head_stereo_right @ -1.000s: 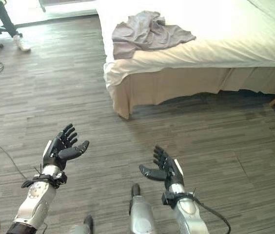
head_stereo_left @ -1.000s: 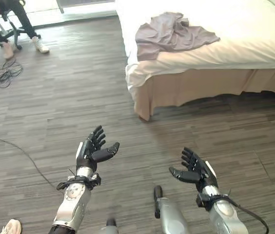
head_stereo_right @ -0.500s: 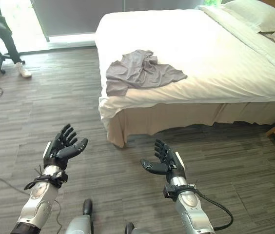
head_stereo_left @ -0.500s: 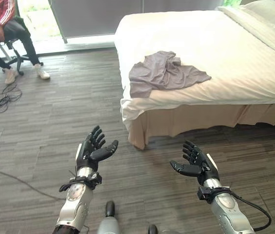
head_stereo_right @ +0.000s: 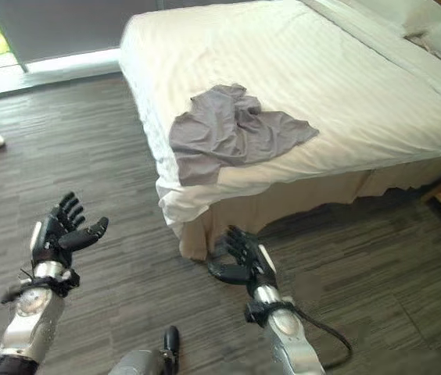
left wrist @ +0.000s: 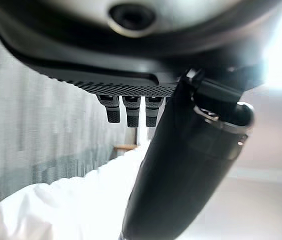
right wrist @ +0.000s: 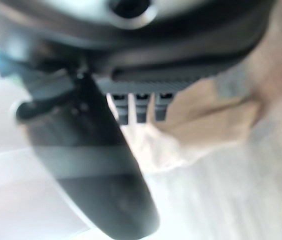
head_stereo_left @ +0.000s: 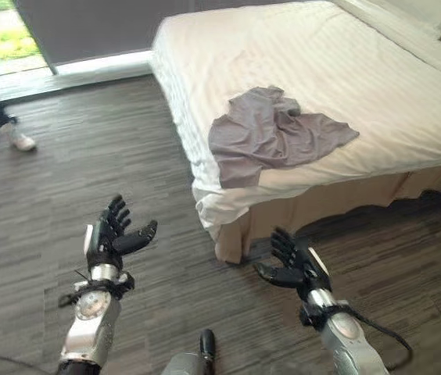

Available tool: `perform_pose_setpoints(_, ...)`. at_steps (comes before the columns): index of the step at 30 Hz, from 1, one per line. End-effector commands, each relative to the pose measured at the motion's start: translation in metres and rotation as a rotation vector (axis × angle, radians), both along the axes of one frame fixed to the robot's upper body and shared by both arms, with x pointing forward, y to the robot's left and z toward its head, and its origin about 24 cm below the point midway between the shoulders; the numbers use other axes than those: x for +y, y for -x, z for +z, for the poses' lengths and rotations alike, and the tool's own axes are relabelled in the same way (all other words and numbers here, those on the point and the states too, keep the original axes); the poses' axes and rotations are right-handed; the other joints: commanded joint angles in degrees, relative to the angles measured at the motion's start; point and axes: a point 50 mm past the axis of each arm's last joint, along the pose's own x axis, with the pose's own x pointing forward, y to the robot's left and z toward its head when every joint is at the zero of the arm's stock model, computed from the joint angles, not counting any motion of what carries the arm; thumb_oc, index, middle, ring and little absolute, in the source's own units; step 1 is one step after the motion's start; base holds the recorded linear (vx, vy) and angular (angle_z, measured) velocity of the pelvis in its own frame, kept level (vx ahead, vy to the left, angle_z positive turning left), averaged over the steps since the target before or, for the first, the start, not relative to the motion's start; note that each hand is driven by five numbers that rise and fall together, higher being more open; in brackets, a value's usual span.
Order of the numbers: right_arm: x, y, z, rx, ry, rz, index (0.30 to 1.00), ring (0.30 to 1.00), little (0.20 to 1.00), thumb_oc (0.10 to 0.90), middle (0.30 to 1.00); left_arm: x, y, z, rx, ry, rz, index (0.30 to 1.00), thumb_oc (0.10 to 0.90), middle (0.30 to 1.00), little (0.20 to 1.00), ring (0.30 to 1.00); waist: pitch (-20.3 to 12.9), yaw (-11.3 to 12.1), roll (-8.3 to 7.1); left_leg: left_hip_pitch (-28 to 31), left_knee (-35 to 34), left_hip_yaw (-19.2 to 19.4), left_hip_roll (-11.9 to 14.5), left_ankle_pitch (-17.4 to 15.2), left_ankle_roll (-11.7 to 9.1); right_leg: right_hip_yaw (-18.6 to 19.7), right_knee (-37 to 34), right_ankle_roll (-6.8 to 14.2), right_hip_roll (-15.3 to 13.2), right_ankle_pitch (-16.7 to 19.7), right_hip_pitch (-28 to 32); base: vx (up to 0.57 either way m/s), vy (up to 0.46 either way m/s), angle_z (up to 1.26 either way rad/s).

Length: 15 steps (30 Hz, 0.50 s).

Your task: Pick up bed clothes into laundry basket.

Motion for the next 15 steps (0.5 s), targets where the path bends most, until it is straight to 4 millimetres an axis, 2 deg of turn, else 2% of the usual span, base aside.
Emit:
perform_pose_setpoints(1, -0.005, -0.018, 0.031, -0.164, -0.005, 0.034, 0.9, 0.9, 0.9, 0.8, 0.9, -0.02, -0.023, 0.1, -0.448, -0.127, -0.15, 0.9, 0.8, 0.9, 0.9, 0.9, -3.44, -3.2, 0.57, 0.35, 1.32, -3.86, 6.93, -6.19, -8.18, -2.76, -14.44, 0.48, 3.77, 12.26, 1.78, 0.27, 0.084, -0.16)
perform_pose_setpoints(2, -0.005, -0.015, 0.028, -0.154, 0.007, 0.051, 0.9, 0.9, 0.9, 0.8, 0.9, -0.024, -0.029, 0.118, -0.503, -0.164, -0.182, 0.9, 0.8, 0.9, 0.9, 0.9, -3.23, -4.74, 0.41, 1.67, 0.99, -4.41, 6.06, -7.01, -8.17, -2.28, -18.19, 0.81, 6.03, 11.31, 0.72, 0.21, 0.045, 0.06)
perform_pose_setpoints(3, -0.005, -0.013, 0.026, -0.14, 0.012, 0.061, 0.9, 0.9, 0.9, 0.8, 0.9, -0.029, -0.034, 0.128, -0.531, -0.181, -0.21, 0.9, 0.8, 0.9, 0.9, 0.9, -3.42, -5.71, 0.06, 2.34, 1.02, -4.7, 5.61, -7.55, -8.17, -1.75, -20.55, 1.29, 6.64, 11.44, 0.28, 0.4, 0.056, 0.19)
perform_pose_setpoints(4, -0.004, -0.01, 0.021, -0.122, -0.001, 0.076, 0.9, 0.9, 0.9, 0.8, 0.9, -0.034, -0.049, 0.152, -0.568, -0.287, -0.25, 0.9, 0.8, 0.9, 0.9, 0.9, -3.35, -7.54, -0.26, 4.23, 1.22, -5.34, 5.16, -9.17, -8.35, -0.84, -25.13, 1.96, 7.59, 11.58, 0.11, 0.28, 0.022, 0.14)
perform_pose_setpoints(5, -0.004, -0.01, 0.022, -0.123, -0.003, 0.074, 0.9, 0.9, 0.9, 0.8, 0.9, -0.035, -0.05, 0.152, -0.57, -0.289, -0.252, 0.9, 0.8, 0.9, 0.9, 0.9, -3.18, -7.46, -0.31, 4.36, 1.24, -5.38, 5.21, -9.25, -8.35, -0.91, -25.2, 1.97, 7.63, 11.56, 0.31, 0.27, 0.008, 0.16)
perform_pose_setpoints(7, -0.006, -0.005, 0.017, -0.103, -0.003, 0.087, 0.9, 0.9, 0.9, 0.8, 0.9, -0.036, -0.06, 0.178, -0.601, -0.413, -0.267, 0.9, 0.8, 0.9, 0.9, 0.9, -3.67, -8.68, -0.84, 5.35, 1.82, -6.16, 4.95, -10.21, -8.5, 2.28, -25.42, 2.55, 8.38, 11.47, 0.75, 0.18, -0.028, 0.25)
perform_pose_setpoints(8, -0.012, -0.003, 0.014, -0.088, 0.009, 0.089, 0.9, 0.9, 0.9, 0.8, 0.9, -0.037, -0.068, 0.199, -0.616, -0.513, -0.27, 0.9, 0.8, 0.9, 0.9, 0.9, -3.89, -9.15, -0.83, 6.25, 2.15, -6.26, 5.06, -10.86, -8.54, 2.6, -25.05, 2.61, 8.3, 11.18, 1.49, 0.17, -0.049, 0.23)
perform_pose_setpoints(9, -0.012, -0.002, 0.014, -0.086, 0.0, 0.086, 0.9, 0.9, 0.9, 0.8, 0.9, -0.036, -0.07, 0.203, -0.623, -0.509, -0.263, 0.9, 0.8, 0.9, 0.9, 0.9, -4.24, -9.07, -1.09, 6.24, 1.87, -6.28, 4.85, -10.5, -8.64, 2.54, -26.31, 2.55, 8.08, 11.76, 1.76, 0.17, -0.06, 0.19)
perform_pose_setpoints(12, -0.017, 0.003, 0.006, -0.046, 0.011, 0.089, 0.9, 0.9, 0.9, 0.8, 0.9, -0.022, -0.081, 0.22, -0.584, -0.584, -0.213, 0.9, 0.8, 0.9, 0.9, 0.9, -5.84, -9.74, -0.14, 6.86, 0.63, -5.58, 5.13, -10.46, -9.01, 2.22, -30.03, 2.58, 8.29, 12.13, 3.7, 0.14, -0.055, -0.08)
perform_pose_setpoints(14, -0.021, 0.007, 0.003, -0.028, 0.01, 0.085, 0.9, 0.9, 0.9, 0.8, 0.9, -0.017, -0.087, 0.24, -0.572, -0.741, -0.155, 0.9, 0.8, 0.9, 0.9, 0.9, -6.29, -10.3, 0.46, 7.18, -0.13, -5.38, 5.66, -10.15, -9.44, 2.2, -30.58, 2.53, 8.83, 12.01, 4.17, 0.14, -0.063, -0.14)
perform_pose_setpoints(15, -0.023, 0.009, 0.001, -0.021, 0.008, 0.082, 0.9, 0.9, 0.9, 0.8, 0.9, -0.012, -0.091, 0.248, -0.521, -0.89, -0.112, 0.9, 0.8, 0.9, 0.9, 0.9, -6.48, -11.16, 1.15, 7.23, -0.62, -5.15, 5.93, -9.88, -9.64, 2.43, -30.55, 2.53, 9.1, 11.87, 4.09, 0.12, -0.057, -0.13)
